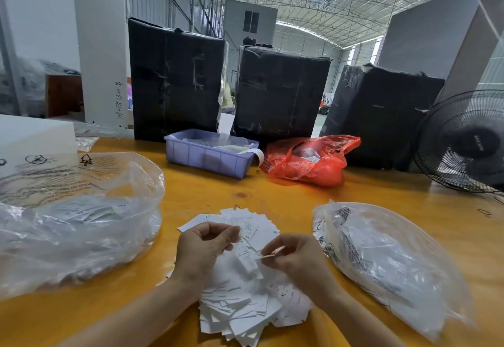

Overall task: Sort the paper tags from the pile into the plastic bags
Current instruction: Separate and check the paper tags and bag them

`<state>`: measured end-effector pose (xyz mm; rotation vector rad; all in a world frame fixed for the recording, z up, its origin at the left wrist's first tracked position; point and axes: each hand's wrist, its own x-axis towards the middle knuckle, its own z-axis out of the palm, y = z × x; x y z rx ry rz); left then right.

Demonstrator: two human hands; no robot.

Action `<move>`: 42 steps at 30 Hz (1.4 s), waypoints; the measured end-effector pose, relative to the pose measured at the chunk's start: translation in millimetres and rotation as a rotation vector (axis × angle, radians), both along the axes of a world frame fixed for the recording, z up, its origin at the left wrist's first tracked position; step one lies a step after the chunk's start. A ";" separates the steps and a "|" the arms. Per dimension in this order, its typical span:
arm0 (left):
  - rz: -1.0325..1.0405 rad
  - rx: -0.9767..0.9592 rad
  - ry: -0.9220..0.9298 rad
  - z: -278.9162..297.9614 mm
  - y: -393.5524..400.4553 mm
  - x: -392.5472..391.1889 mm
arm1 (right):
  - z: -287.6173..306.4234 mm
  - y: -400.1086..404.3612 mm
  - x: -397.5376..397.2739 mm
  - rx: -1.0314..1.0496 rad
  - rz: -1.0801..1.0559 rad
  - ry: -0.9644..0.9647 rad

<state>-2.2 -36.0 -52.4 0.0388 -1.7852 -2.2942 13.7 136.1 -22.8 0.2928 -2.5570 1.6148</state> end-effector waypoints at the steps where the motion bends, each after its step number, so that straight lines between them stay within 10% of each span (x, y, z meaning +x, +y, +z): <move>1: -0.005 0.012 0.003 -0.5 0.0 -0.5 | 3.3 0.5 0.8 -0.079 0.013 0.036; 7: -0.042 0.065 0.005 0.1 2.1 -0.1 | 5.7 4.6 -3.2 -0.384 0.071 0.146; 42: -0.105 -0.219 0.033 4.2 7.6 11.5 | 16.0 9.7 -3.6 0.047 0.001 0.316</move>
